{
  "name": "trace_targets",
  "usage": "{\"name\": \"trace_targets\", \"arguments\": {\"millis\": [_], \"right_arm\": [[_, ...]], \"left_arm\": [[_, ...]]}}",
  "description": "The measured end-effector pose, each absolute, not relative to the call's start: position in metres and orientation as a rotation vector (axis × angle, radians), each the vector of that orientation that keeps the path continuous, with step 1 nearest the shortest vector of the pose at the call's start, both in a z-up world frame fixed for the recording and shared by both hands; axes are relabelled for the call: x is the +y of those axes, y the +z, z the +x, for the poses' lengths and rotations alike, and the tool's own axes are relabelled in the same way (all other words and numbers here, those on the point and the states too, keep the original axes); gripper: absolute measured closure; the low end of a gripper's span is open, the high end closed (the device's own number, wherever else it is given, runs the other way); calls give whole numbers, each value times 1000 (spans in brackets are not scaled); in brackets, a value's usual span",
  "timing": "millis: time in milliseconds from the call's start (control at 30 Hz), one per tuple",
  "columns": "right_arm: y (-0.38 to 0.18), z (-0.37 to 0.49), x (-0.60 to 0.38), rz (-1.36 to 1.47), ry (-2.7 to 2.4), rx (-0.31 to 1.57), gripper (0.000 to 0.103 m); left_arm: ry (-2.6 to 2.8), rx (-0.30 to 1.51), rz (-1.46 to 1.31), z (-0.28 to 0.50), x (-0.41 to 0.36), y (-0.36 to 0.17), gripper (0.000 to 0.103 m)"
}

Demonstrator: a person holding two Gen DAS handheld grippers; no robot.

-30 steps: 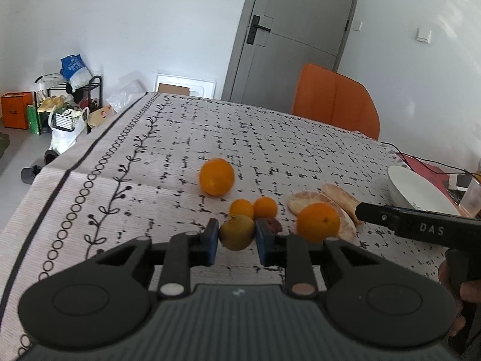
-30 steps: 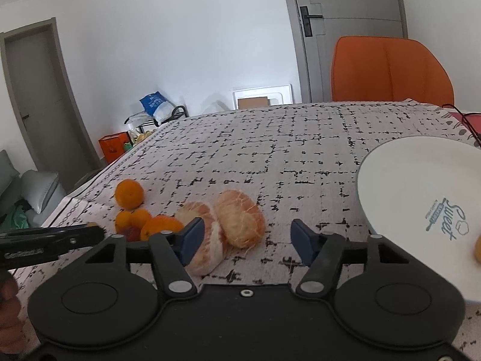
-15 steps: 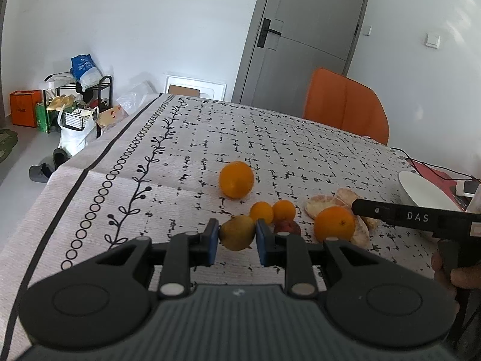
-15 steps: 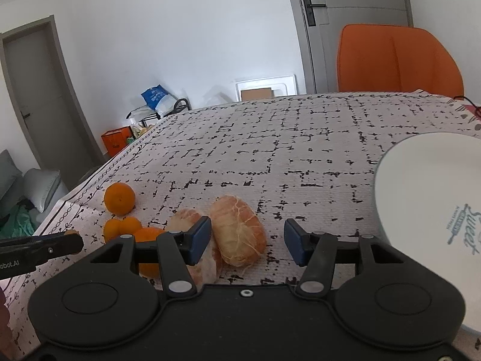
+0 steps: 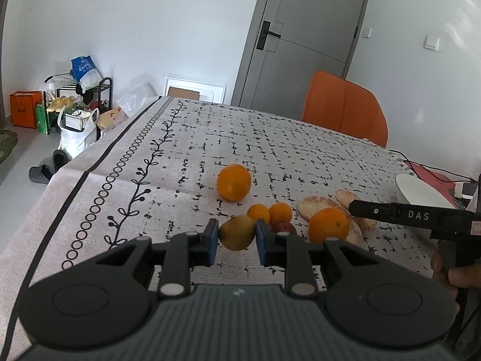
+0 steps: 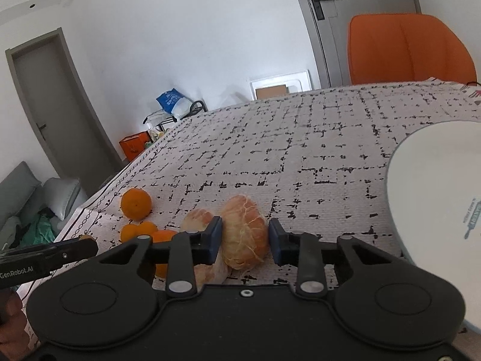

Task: Organize fruits
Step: 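Carry the pomelo segment and yellow-green fruit over the white bowl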

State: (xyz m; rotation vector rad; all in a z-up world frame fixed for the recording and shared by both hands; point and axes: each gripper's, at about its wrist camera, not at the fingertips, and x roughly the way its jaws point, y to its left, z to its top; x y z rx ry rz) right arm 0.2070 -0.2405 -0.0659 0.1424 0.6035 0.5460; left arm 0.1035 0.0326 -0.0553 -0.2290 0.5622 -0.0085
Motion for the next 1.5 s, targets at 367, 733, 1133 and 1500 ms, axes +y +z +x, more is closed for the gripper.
{"name": "trace_targets", "arguments": {"millis": [367, 733, 1133, 1500], "right_arm": [[-49, 182, -259, 161, 501, 542, 72], [-34, 165, -293, 198, 455, 475, 72], [-30, 160, -335, 229, 380, 424, 72], [-35, 163, -374, 263, 281, 401, 72]], "left_arm": [[-48, 529, -221, 108, 19, -42, 78], [-104, 508, -179, 121, -18, -31, 78], [-154, 499, -136, 132, -57, -23, 78], [-196, 501, -107, 144, -84, -21, 78]]}}
